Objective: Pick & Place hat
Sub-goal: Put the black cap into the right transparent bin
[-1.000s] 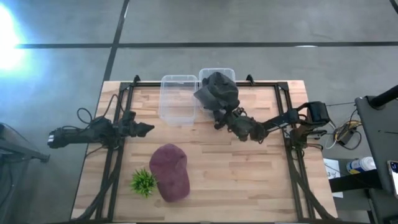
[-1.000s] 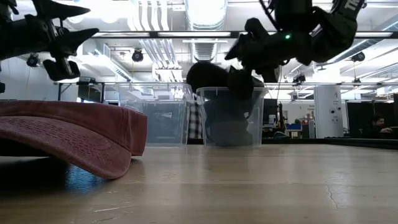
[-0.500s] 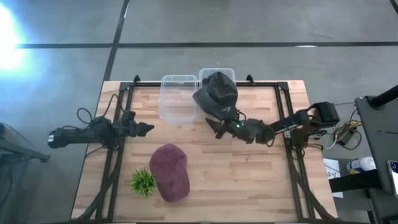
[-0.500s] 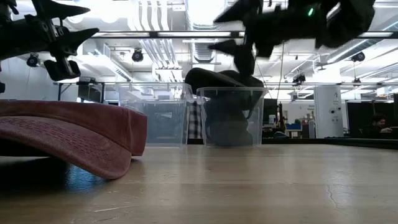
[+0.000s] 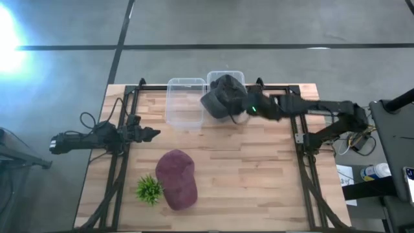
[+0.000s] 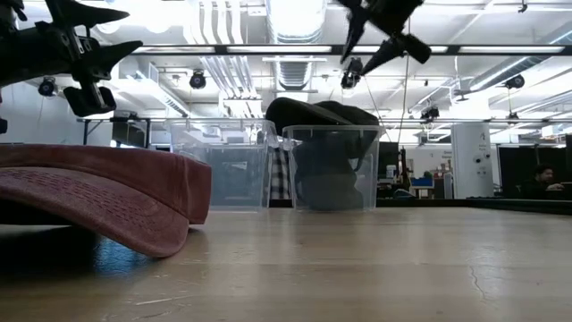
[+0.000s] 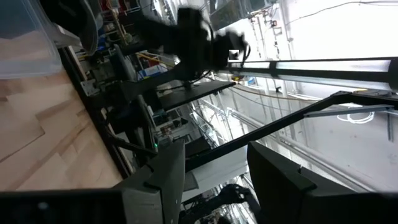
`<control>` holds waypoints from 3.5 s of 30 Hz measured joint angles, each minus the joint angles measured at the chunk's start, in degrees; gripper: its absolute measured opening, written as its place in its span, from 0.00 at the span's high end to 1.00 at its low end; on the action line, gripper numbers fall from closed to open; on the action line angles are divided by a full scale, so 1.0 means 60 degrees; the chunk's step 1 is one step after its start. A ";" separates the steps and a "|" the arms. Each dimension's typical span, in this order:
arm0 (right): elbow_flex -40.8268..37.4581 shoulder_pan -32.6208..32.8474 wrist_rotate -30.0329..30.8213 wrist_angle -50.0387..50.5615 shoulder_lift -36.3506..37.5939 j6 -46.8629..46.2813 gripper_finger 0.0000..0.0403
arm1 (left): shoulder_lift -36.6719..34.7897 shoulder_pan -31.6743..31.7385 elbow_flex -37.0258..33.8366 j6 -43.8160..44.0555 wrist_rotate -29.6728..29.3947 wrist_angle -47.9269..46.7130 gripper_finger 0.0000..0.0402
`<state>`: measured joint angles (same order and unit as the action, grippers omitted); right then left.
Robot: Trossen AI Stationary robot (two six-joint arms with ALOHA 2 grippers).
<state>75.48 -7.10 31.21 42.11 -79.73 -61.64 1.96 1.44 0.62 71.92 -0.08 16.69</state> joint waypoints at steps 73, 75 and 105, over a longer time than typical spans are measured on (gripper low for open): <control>0.2034 -0.3650 -0.4364 -0.2290 -0.3387 0.2056 0.54 | 0.0022 -0.0002 0.0000 -0.0408 -0.0001 0.0007 0.58; 0.1990 -0.3684 -0.4379 -0.1791 -0.3489 0.2016 0.54 | 0.0022 -0.0002 0.0000 -0.0408 0.0001 0.0000 0.58; -0.0329 -0.3282 -0.3085 0.2278 -0.1028 0.0798 0.54 | 0.0022 -0.0002 0.0000 -0.0709 0.0000 0.0000 0.58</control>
<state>73.50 -26.79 12.70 55.78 -85.90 -56.85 2.09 1.43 0.62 67.67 -0.08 16.69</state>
